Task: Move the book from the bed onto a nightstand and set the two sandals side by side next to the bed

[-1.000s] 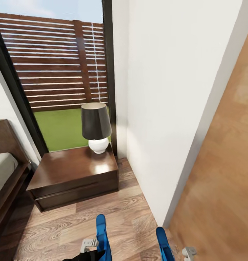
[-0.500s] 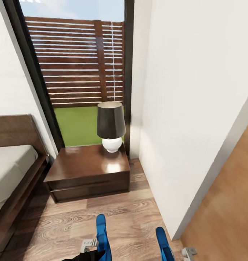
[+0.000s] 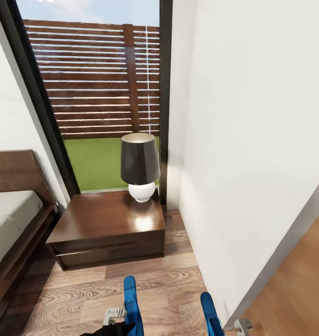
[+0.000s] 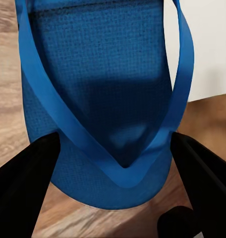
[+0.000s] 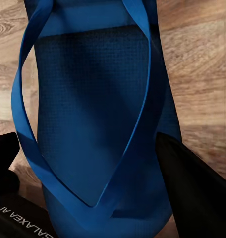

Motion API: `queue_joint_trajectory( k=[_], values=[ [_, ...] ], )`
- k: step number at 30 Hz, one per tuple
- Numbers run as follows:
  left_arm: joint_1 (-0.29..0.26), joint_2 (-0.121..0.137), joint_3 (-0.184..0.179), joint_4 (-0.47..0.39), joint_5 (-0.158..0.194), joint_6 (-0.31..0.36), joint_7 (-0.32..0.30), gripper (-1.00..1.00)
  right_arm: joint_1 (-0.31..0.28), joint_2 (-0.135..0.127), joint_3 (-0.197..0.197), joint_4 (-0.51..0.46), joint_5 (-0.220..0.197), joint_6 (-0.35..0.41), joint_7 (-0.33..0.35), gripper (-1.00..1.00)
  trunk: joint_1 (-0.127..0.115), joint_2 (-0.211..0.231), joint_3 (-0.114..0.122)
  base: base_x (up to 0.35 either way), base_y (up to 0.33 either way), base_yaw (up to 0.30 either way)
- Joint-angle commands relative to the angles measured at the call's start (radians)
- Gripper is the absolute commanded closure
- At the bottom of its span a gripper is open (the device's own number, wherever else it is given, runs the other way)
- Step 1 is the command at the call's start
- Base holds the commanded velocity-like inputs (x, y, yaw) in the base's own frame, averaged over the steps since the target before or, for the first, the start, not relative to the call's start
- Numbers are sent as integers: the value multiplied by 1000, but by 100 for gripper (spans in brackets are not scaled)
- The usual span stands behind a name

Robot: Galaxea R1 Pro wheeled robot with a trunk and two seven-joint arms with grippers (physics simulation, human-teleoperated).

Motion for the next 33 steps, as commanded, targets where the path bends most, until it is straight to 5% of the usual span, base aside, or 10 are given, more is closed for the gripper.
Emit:
queue_joint_trajectory(
  k=[1,11,33],
  values=[
    [-1,0,4,1,0,-1,-5,100,-2,1,9,4,-6,-7,5,100,0,0,-1,65,-9,0],
    [0,-1,4,1,0,-2,-5,100,-1,1,9,4,-6,-7,5,100,0,0,-1,244,-1,33],
    [-1,-2,4,1,0,-2,-5,100,-1,1,9,4,-6,-7,3,100,0,0,-15,12,0,266]
  ],
)
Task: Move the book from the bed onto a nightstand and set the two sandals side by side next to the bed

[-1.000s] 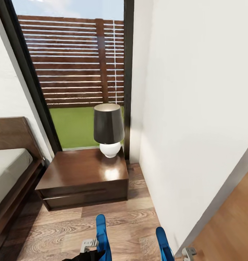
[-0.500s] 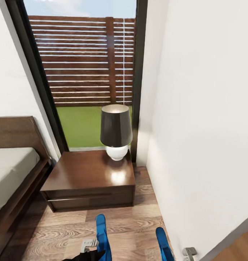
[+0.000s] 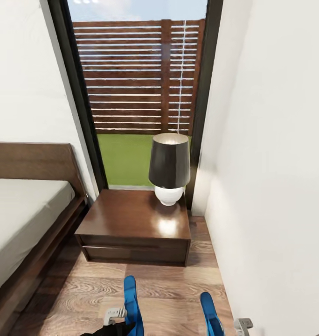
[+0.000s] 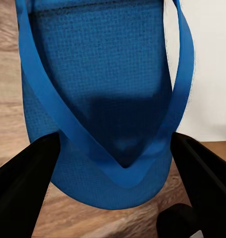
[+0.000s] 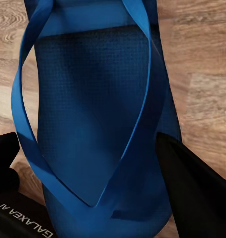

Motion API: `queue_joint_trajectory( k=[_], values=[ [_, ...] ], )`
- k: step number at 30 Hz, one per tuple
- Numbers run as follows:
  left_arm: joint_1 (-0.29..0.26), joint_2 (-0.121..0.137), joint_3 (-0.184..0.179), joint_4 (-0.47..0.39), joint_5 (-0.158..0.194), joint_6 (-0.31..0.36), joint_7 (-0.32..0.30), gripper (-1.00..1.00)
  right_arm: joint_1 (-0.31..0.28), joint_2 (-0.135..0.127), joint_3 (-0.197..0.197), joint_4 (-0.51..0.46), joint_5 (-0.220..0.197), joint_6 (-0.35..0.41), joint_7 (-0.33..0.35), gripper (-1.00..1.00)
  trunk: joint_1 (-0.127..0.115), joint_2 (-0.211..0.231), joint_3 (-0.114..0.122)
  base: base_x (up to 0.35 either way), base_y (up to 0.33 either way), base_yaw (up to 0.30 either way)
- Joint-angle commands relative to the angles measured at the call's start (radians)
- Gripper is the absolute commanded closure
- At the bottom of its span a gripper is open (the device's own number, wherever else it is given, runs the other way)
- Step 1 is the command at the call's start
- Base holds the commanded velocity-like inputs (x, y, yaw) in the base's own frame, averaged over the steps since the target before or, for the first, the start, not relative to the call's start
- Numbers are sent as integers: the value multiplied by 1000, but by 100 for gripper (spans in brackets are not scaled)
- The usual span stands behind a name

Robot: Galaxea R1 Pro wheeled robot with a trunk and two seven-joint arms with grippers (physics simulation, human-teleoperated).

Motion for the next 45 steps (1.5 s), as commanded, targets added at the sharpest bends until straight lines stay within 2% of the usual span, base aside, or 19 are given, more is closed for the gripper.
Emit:
queue_joint_trajectory(
  k=[1,8,13,19,23,24,27,32,34,38,45],
  values=[
    [-1,0,5,2,0,-2,-4,100,-1,0,8,4,-7,-7,5,100,0,0,-1,0,0,271],
    [-1,-3,3,1,-1,-3,3,100,-2,0,8,3,-6,3,8,100,0,0,-6,0,0,271],
    [-1,-4,3,0,-4,-3,96,100,-1,0,10,2,-1,12,13,100,0,0,-9,0,0,271],
    [-1,-2,3,9,-5,-2,110,100,-1,0,10,2,-3,8,7,100,0,0,-13,0,0,271],
    [-1,-1,3,49,-35,-35,112,100,-1,0,9,2,-5,3,7,100,0,0,-16,0,0,271],
    [-1,0,3,59,-55,-69,112,100,-1,-1,8,2,-5,1,6,100,0,0,-16,0,0,271],
    [-1,-2,3,77,-80,-108,112,100,-2,-4,8,2,-6,-1,6,100,0,0,-18,0,0,271],
    [-1,-4,3,108,-94,-128,112,100,-1,-6,8,3,-7,-2,3,100,0,0,-22,0,0,271],
    [-1,-4,4,114,-95,-130,112,100,-1,-7,7,4,-7,-2,-22,100,0,0,-23,0,0,271],
    [-1,-5,5,118,-95,-131,112,100,-1,-8,7,4,-7,-3,-167,100,0,0,-26,0,0,271],
    [-1,-5,5,118,-95,-131,112,100,-1,-6,7,2,-7,-3,-206,100,0,0,-30,0,0,271]
  ],
)
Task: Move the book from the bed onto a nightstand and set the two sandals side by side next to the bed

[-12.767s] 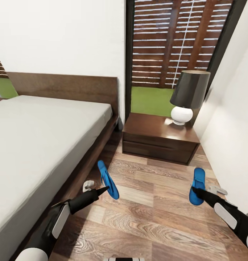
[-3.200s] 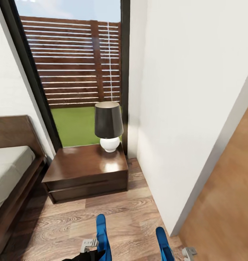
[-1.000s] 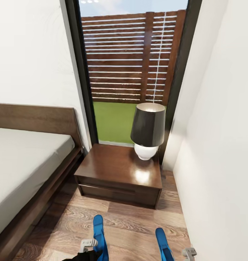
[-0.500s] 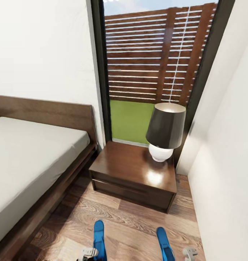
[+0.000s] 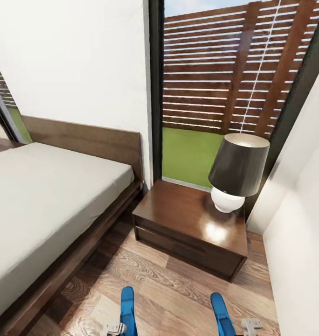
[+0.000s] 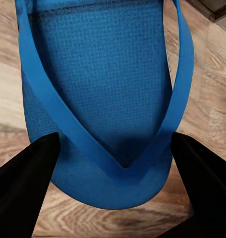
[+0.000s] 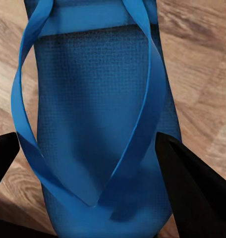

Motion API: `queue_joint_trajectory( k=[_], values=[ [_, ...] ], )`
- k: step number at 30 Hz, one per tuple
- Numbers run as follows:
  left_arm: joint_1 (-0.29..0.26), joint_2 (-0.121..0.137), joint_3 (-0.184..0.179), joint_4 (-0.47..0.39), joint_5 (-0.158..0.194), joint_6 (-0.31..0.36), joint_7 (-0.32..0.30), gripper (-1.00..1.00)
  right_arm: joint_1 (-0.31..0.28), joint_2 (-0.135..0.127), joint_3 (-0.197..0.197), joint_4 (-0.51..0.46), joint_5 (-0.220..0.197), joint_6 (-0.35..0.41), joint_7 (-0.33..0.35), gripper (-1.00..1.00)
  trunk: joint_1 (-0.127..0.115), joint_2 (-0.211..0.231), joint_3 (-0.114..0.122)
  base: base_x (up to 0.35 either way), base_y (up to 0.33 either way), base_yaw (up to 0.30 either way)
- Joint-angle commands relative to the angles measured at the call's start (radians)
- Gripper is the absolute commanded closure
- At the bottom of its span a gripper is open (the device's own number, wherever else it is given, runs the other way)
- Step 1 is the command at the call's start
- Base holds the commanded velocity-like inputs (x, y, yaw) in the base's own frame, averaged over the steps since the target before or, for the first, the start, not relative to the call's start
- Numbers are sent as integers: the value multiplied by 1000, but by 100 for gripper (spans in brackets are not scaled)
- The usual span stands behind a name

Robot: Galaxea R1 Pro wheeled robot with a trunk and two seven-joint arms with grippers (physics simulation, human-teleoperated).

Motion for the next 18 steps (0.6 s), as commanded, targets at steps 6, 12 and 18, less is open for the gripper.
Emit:
queue_joint_trajectory(
  k=[6,12,18],
  values=[
    [-1,0,4,2,3,0,-5,100,-1,1,8,4,-7,-7,3,100,0,0,-5,0,0,272],
    [-1,0,4,2,6,0,-5,100,-2,2,7,4,-8,-6,1,100,0,0,-7,0,0,274],
    [-1,0,4,2,7,0,-5,100,-1,2,7,4,-8,-7,1,100,0,0,-10,0,0,275]
  ],
)
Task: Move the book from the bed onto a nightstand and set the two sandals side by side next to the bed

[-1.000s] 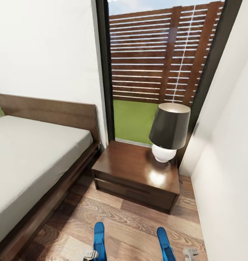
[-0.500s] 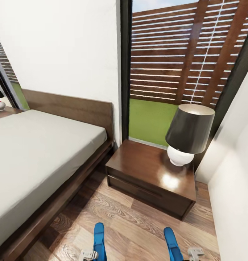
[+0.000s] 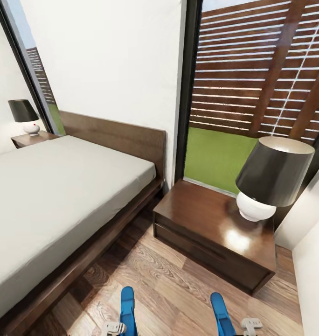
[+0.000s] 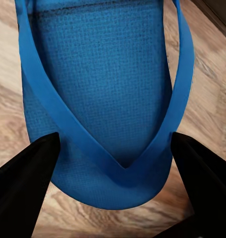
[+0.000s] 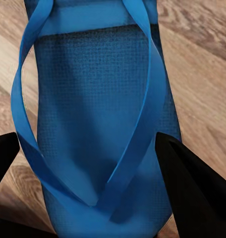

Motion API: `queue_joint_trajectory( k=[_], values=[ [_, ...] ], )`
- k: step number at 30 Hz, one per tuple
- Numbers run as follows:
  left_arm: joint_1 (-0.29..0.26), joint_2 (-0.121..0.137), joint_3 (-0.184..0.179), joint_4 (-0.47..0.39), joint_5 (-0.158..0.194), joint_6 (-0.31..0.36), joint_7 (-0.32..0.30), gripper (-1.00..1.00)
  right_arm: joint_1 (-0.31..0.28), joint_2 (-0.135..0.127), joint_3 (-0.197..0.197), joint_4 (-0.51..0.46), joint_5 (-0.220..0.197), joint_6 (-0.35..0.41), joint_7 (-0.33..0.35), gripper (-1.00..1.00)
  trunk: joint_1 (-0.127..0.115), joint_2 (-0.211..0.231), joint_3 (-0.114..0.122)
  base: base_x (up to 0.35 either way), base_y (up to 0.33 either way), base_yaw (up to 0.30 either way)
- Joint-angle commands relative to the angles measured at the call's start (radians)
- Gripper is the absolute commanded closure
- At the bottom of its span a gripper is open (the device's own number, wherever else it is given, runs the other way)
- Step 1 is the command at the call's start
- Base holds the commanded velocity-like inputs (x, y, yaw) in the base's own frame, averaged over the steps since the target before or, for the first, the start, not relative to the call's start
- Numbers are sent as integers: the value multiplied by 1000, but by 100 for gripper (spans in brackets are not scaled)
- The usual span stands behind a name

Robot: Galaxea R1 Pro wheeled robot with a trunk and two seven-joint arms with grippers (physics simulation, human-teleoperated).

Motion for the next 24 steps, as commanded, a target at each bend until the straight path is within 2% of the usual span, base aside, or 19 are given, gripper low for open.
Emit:
queue_joint_trajectory(
  k=[1,20,24],
  values=[
    [-1,0,4,2,4,0,-6,100,-1,0,8,4,-8,-7,6,100,0,0,-1,0,0,275],
    [-1,-9,3,5,3,0,-6,100,-1,-1,8,4,-8,-5,4,100,0,0,-10,0,0,276],
    [-1,-18,3,6,2,0,-6,100,-2,-1,8,4,-8,-5,4,100,0,0,-12,0,0,276]
  ],
)
